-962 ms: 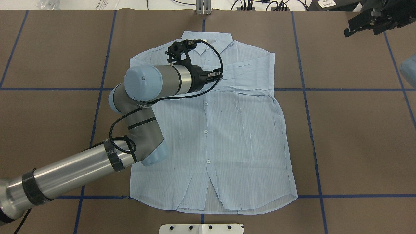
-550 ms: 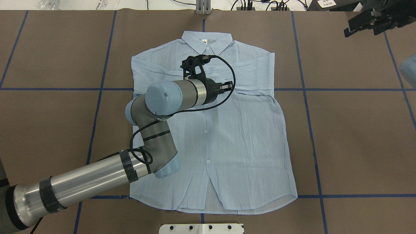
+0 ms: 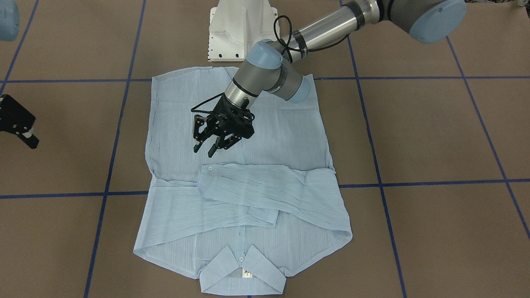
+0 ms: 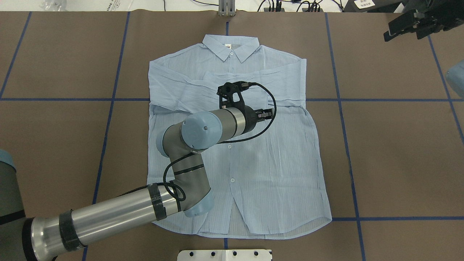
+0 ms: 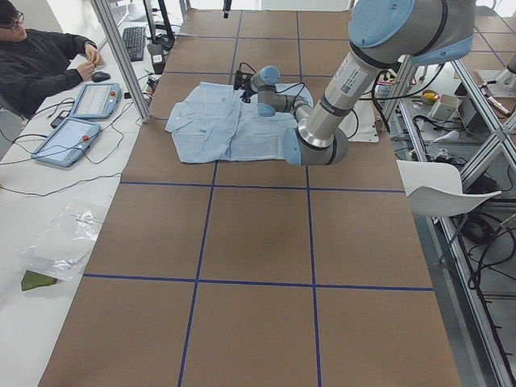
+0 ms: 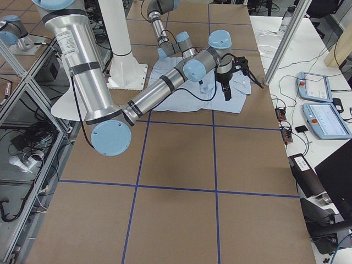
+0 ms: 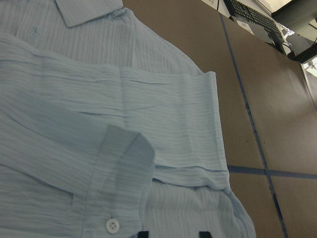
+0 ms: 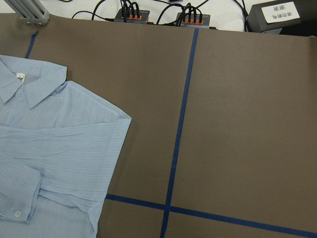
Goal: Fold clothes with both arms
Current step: 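Fold the held sleeve across the shirt front over the other sleeve, then release the sleeve with the left gripper while the right gripper moves toward the shirt side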
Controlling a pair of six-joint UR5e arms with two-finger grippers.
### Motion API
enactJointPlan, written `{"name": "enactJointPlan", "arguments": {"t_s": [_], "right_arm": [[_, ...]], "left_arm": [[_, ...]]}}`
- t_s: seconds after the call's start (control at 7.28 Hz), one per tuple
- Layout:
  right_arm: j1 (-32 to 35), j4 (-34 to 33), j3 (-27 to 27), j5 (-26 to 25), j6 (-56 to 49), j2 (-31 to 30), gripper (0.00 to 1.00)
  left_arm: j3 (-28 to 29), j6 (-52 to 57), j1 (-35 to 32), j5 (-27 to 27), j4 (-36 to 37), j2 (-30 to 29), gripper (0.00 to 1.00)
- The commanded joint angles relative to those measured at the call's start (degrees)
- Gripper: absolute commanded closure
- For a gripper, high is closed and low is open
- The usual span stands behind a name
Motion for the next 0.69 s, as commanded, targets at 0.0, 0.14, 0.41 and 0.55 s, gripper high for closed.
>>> {"name": "enactJointPlan", "arguments": {"t_s": [0.0, 0.14, 0.41, 0.55], "right_arm": [[-0.6, 0.1, 0.2, 0.0, 2.4, 0.1, 0.01], [-2.7, 0.2, 1.0, -1.2, 6.7, 0.3, 0.01], [-13.7, 3.6, 4.6, -14.2, 23.0, 0.0, 0.00], [-20.6, 3.7, 6.7, -20.9, 29.8, -0.2, 0.00]], "left_arm": [[-0.2, 2.5, 0.3, -0.2, 0.8, 0.2, 0.00], [-1.7, 4.4, 0.0, -0.7, 2.8, 1.7, 0.00], [-14.8, 8.6, -1.7, -5.6, 10.9, 10.5, 0.00], [-26.9, 12.8, -2.4, -6.3, 20.1, 16.9, 0.00]]}}
